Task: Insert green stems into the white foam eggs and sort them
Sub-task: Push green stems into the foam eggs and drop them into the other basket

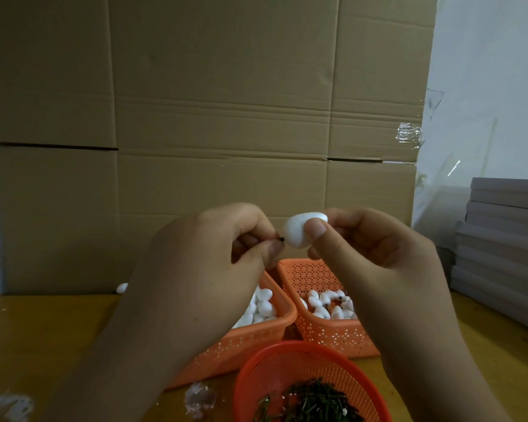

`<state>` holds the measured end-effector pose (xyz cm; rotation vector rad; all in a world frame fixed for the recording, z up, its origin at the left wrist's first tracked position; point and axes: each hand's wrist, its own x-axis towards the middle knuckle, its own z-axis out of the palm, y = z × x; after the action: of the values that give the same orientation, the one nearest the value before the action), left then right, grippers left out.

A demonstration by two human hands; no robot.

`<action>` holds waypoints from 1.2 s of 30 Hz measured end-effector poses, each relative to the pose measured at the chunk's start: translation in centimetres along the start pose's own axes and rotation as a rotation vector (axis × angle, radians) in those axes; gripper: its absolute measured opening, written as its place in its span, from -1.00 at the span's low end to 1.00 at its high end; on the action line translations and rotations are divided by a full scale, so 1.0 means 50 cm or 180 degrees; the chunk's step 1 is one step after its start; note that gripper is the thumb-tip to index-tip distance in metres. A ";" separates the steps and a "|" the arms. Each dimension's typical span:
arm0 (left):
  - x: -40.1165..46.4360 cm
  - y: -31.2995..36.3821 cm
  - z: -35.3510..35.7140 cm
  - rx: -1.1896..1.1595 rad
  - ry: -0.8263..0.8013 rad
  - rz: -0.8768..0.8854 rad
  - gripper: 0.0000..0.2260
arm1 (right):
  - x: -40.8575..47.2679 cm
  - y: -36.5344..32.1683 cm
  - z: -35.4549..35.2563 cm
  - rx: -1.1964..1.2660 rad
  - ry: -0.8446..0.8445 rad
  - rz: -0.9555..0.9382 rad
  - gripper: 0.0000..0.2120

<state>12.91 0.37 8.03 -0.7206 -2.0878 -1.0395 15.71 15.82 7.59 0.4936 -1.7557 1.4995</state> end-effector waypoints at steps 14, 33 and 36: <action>-0.003 0.004 -0.009 0.0330 -0.0086 -0.0011 -0.94 | 0.001 0.000 -0.003 0.0287 -0.0135 0.0258 -0.80; 0.013 -0.012 0.009 -0.1374 -0.0561 -0.0618 -0.88 | 0.002 0.012 -0.007 0.0517 -0.0170 0.0361 -0.76; 0.012 -0.009 0.020 -0.1622 -0.0772 -0.0664 -0.88 | 0.002 0.015 -0.009 0.0503 -0.0136 0.0347 -0.83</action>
<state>11.90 1.07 7.82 -0.9233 -2.1504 -1.7106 15.25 16.42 7.19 0.5200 -1.7288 1.7253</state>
